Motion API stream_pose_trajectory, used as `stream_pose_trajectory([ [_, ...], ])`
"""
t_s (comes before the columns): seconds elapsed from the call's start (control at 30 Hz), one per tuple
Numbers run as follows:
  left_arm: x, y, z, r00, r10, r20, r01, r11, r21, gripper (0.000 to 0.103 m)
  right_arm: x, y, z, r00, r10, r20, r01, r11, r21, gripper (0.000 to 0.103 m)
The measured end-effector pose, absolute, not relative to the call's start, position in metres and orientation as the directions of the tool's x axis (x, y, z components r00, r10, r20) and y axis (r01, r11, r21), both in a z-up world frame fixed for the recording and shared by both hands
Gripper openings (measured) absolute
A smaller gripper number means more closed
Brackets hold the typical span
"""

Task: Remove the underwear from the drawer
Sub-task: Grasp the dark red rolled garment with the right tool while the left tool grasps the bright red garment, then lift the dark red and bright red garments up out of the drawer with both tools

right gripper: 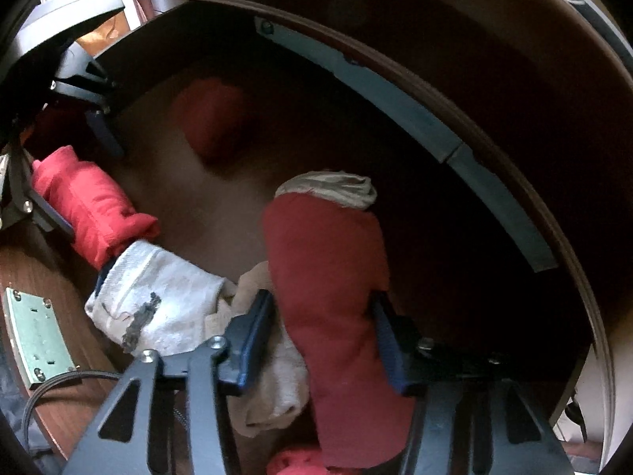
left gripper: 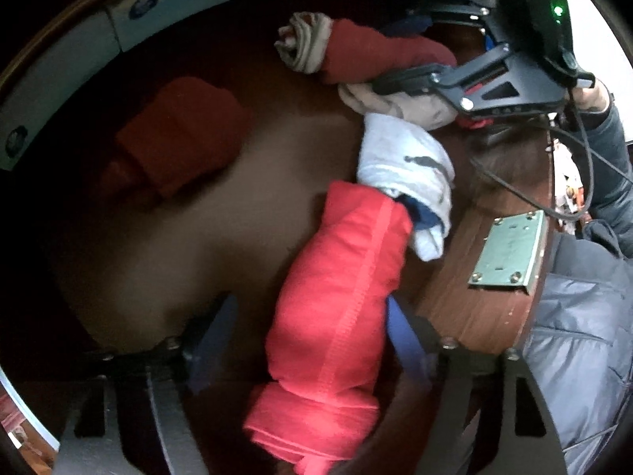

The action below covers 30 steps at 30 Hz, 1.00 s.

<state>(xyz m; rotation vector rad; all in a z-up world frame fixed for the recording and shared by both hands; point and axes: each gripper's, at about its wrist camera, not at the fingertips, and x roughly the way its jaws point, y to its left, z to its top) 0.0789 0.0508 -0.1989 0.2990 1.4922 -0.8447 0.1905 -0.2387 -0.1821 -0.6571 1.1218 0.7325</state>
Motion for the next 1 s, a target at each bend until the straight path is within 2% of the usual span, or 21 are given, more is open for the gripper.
stream_pose_trajectory([
  [0.07, 0.077, 0.055, -0.195, -0.152, -0.339, -0.928, 0.64, 0.682, -0.354, 0.056, 0.19, -0.24, -0.178, 0.259, 0.192, -0.947, -0.792, 0.603, -0.094, 0.038],
  [0.1, 0.077, 0.058, -0.194, -0.151, -0.347, -0.926, 0.638, 0.681, -0.359, 0.055, 0.189, -0.241, -0.177, 0.257, 0.193, -0.947, -0.791, 0.605, -0.091, 0.038],
  [0.27, 0.074, 0.064, -0.198, -0.143, -0.359, -0.922, 0.615, 0.698, -0.367, 0.055, 0.2, -0.252, -0.175, 0.264, 0.196, -0.944, -0.761, 0.644, -0.079, 0.038],
  [0.4, 0.075, 0.064, -0.199, -0.15, -0.341, -0.928, 0.61, 0.706, -0.359, 0.062, 0.199, -0.249, -0.179, 0.251, 0.186, -0.95, -0.766, 0.638, -0.078, 0.041],
  [0.53, 0.076, 0.053, -0.202, -0.141, -0.33, -0.933, 0.614, 0.71, -0.345, 0.062, 0.204, -0.246, -0.179, 0.241, 0.187, -0.952, -0.77, 0.634, -0.07, 0.042],
  [0.67, 0.067, 0.051, -0.192, -0.103, -0.331, -0.938, 0.635, 0.704, -0.319, 0.05, 0.204, -0.248, -0.172, 0.252, 0.209, -0.945, -0.772, 0.632, -0.066, 0.035],
  [1.0, 0.043, 0.039, -0.176, 0.062, -0.272, -0.96, 0.671, 0.724, -0.162, 0.045, 0.202, -0.263, -0.16, 0.298, 0.261, -0.918, -0.741, 0.67, -0.05, 0.033],
])
